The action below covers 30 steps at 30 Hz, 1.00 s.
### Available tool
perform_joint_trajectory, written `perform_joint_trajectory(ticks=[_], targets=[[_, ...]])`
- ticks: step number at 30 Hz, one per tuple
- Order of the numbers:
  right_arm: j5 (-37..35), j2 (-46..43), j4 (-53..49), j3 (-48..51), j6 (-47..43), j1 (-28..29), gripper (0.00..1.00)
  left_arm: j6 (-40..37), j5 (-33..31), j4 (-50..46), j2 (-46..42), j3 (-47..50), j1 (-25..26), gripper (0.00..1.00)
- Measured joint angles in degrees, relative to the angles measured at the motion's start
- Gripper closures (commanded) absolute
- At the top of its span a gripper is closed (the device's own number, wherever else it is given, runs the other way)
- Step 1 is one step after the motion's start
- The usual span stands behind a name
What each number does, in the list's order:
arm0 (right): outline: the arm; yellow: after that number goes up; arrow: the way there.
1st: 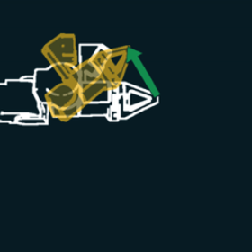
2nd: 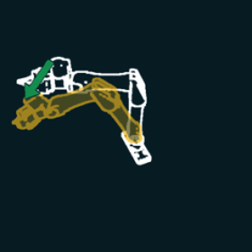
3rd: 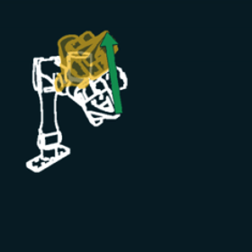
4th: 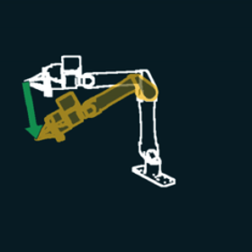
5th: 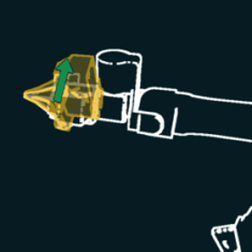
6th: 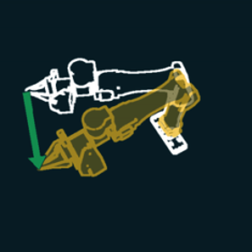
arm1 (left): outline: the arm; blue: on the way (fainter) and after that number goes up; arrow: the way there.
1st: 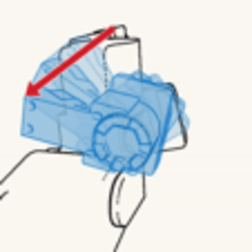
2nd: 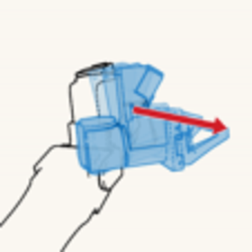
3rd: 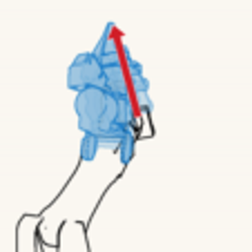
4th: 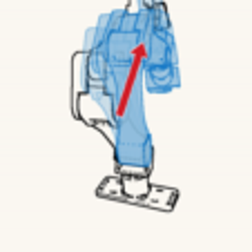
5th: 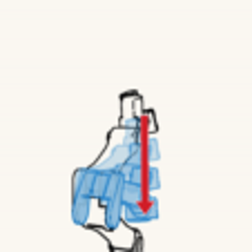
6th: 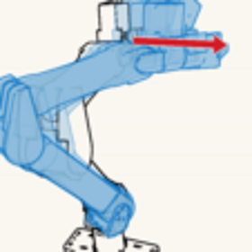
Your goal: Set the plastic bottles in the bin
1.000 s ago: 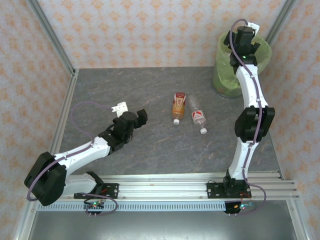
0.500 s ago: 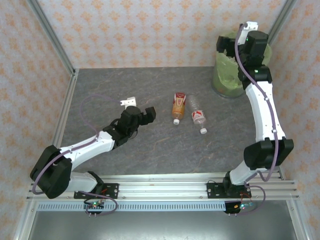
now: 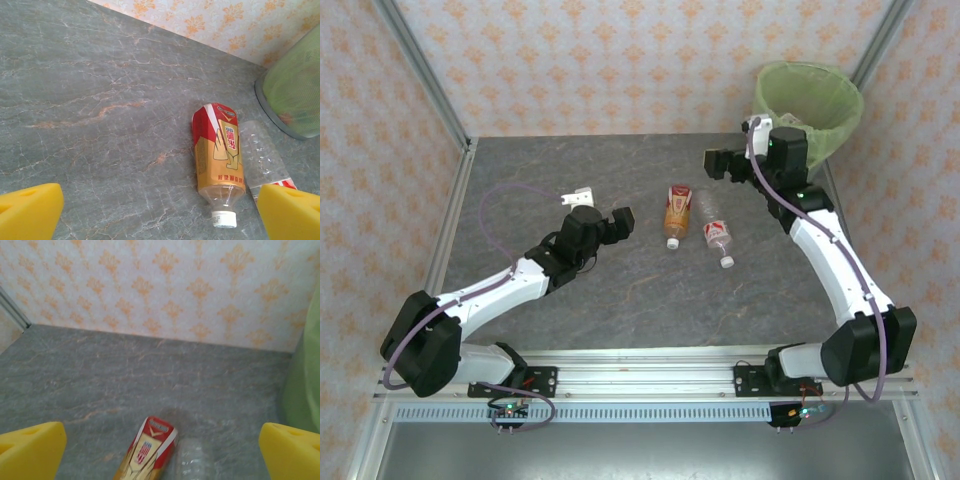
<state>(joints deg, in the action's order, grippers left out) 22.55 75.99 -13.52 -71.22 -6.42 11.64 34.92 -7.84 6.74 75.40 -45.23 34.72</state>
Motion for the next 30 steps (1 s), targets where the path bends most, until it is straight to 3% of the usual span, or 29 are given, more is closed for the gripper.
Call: perform_joint_trajectory(ticks=[10, 21, 30], targets=[[7.1, -0.1, 2.9, 10.4, 9.6, 0.8, 0.01, -0.1, 0.6, 0.4, 0.0, 0.0, 0.0, 0.0], [-8.1, 16.1, -7.3, 4.8, 7.0, 4.2, 0.01, -0.1, 1.2, 0.5, -1.2, 0.7, 0.0, 0.0], [-10.4, 26.3, -17.0, -4.3, 0.2, 4.2, 0.08, -0.1, -0.8, 0.1, -3.1, 1.5, 0.0, 0.0]])
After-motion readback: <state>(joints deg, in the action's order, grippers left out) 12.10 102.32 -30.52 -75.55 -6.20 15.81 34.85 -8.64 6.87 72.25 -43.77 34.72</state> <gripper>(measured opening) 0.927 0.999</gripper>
